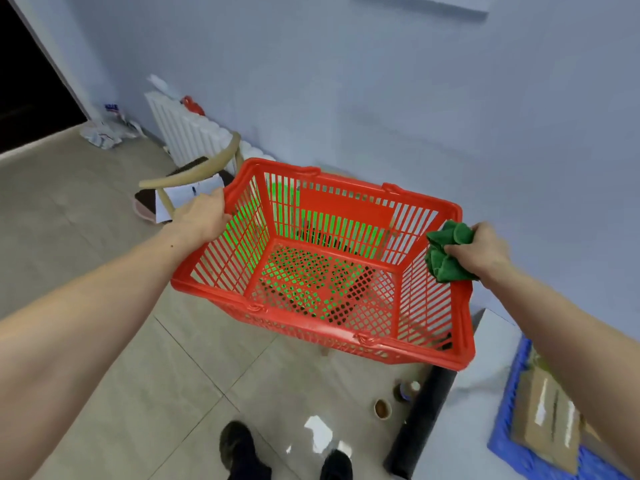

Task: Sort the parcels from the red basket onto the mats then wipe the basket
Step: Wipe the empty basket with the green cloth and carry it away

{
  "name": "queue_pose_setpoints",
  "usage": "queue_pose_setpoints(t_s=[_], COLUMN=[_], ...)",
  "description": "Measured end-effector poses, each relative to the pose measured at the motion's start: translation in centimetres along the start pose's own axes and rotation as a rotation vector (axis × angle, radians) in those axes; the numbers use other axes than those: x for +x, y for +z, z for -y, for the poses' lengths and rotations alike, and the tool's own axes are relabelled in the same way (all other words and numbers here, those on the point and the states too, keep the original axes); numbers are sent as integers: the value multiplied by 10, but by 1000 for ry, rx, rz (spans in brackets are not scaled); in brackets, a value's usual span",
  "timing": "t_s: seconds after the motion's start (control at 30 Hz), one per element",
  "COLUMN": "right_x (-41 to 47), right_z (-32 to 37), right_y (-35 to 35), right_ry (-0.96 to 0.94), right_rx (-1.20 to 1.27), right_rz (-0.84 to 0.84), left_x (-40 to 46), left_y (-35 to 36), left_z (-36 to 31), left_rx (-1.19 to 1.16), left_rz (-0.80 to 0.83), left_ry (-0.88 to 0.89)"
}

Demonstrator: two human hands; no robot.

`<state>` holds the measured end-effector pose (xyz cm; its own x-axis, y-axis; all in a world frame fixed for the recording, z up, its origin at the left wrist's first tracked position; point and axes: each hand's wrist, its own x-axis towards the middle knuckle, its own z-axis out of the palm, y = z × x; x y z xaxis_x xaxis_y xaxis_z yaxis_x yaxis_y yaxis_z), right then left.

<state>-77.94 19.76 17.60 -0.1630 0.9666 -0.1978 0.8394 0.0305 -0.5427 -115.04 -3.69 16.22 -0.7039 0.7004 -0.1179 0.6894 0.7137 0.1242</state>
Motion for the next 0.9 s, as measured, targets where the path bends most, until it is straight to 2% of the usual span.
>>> queue_pose_setpoints(t_s=[0.27,0.47,0.9], right_x=[18,32,116], right_z=[62,92,121], right_y=[61,97,138], right_ry=[96,160,275], right_rx=[31,45,29], right_rz=[-62,-111,-71], left_x=[109,162,290], left_y=[-12,-21,15], left_z=[51,50,37], left_rx=[-36,5,-12], left_rz=[-20,21,141], left_ry=[135,173,285])
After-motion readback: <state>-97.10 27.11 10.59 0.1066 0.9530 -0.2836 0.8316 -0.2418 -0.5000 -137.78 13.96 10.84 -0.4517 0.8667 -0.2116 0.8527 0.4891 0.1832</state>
